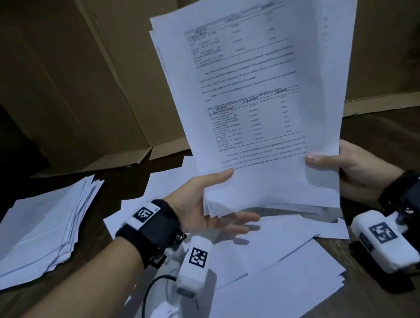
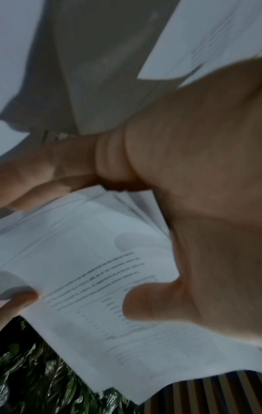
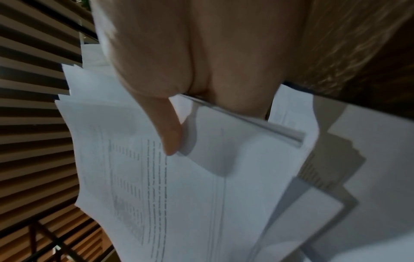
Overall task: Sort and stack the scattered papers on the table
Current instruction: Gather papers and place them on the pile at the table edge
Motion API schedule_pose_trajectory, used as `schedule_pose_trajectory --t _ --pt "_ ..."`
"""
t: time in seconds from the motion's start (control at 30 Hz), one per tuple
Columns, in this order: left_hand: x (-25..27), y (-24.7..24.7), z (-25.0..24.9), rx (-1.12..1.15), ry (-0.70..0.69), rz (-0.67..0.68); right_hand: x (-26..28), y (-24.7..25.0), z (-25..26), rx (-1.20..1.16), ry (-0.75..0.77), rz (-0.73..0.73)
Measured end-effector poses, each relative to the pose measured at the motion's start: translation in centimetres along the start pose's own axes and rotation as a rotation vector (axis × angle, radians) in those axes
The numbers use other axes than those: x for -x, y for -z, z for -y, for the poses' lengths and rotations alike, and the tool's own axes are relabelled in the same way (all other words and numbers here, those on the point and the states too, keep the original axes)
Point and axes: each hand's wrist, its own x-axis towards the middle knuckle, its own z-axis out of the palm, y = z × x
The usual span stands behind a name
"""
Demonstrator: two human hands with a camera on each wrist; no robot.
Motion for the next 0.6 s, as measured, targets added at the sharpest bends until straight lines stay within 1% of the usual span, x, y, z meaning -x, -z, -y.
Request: schedule_pose_trajectory --t 0.07,0.13,0.2,0.3,0.43,0.5,0.6 --pt "-0.2 -0.4 0.0 0.0 -0.068 -0.059 0.0 0.0 0.1 -0.004 0.005 -0.028" --pt "-0.4 -0.8 0.0 0.009 -0.091 -0.121 0.1 -0.2 0.3 -0.048 0.006 -0.064" --pt "-0.5 -1.2 0.2 0.003 -0.095 -0.12 0.2 -0.4 0.4 -0.075 -0.001 -0.069" --pt "-0.8 -1.4 0.6 -0.029 -0.098 -0.135 0.3 -0.6 0.4 -0.054 -0.009 -0.092" --pt "-0.7 -1.7 0.8 -0.004 -0.115 -0.147 0.0 -0.3 0.5 -0.088 -0.034 -0.134" --pt "-0.7 -1.8 0.7 -0.008 -0.127 -0.167 -0.1 0.0 0.5 -0.052 -0.05 -0.152" --pt "-0.7 -1.7 0.8 -0.031 -0.134 -0.193 0.0 0.2 0.5 0.035 -0.048 -0.129"
